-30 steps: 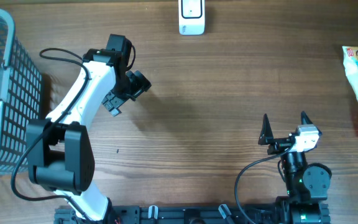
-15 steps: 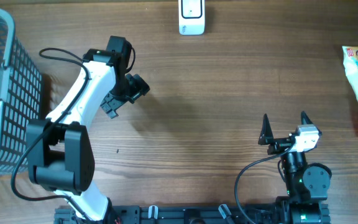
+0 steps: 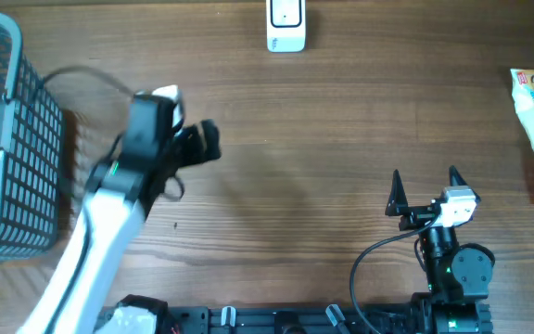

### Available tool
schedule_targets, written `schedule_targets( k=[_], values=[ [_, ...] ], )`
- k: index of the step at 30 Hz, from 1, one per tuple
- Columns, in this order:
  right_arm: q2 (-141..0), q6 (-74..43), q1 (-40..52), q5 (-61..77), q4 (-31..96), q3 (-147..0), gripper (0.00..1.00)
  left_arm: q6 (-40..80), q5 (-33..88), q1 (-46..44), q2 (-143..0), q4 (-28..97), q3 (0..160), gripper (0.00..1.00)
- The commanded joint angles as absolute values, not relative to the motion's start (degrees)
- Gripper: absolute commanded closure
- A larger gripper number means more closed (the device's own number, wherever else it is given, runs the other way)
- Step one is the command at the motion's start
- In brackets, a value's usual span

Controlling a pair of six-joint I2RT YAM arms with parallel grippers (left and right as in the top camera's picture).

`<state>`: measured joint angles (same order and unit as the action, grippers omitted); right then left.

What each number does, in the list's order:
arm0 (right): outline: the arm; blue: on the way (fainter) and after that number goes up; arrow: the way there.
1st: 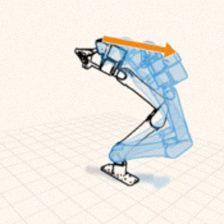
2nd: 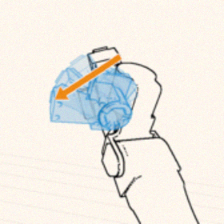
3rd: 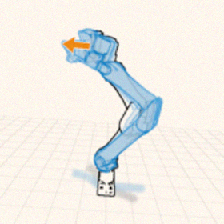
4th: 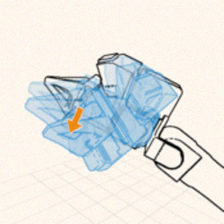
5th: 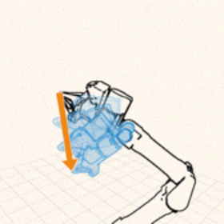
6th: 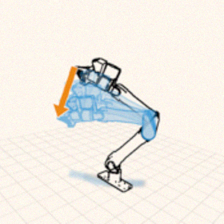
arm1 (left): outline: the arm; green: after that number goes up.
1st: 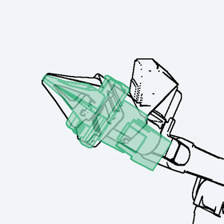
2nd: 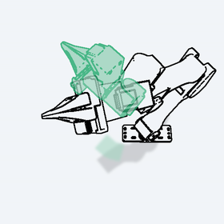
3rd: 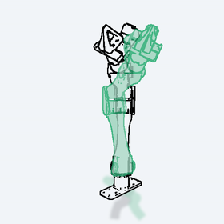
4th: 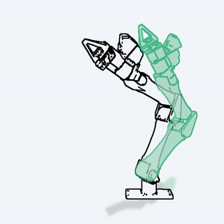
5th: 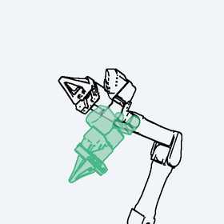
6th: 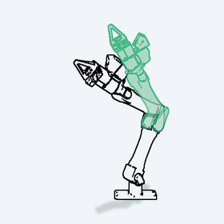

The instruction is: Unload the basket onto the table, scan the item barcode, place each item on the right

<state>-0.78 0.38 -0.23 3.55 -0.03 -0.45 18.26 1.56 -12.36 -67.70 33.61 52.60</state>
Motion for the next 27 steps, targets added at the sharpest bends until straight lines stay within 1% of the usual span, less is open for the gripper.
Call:
schedule_targets(
  k=[1, 4, 7, 10, 17, 27],
  values=[
    [-0.2, 1.4, -0.5, 3.2, 0.0, -0.3, 0.00, 6.3, 5.2, -10.0, -51.2, 24.1, 39.9, 0.00],
    [-0.2, 1.4, -0.5, 3.2, 0.0, -0.3, 0.01, 3.2, 7.0, -7.4, -36.6, 18.7, 31.2, 0.00],
    [-0.2, 1.4, -0.5, 3.2, 0.0, -0.3, 0.00, 3.2, 6.1, -4.8, -26.0, 18.8, 25.1, 0.00],
    [-0.2, 1.4, -0.5, 3.2, 0.0, -0.3, 0.00, 3.2, 5.5, -3.4, -22.3, 18.4, 21.2, 0.00],
    [-0.2, 1.4, -0.5, 3.2, 0.0, -0.3, 0.00, 3.2, 4.8, -1.0, -14.0, 7.6, 11.7, 0.00],
    [-0.2, 1.4, -0.5, 3.2, 0.0, -0.3, 0.00, 3.2, 4.4, 0.5, -2.6, -1.0, 3.0, 0.00]
  ],
)
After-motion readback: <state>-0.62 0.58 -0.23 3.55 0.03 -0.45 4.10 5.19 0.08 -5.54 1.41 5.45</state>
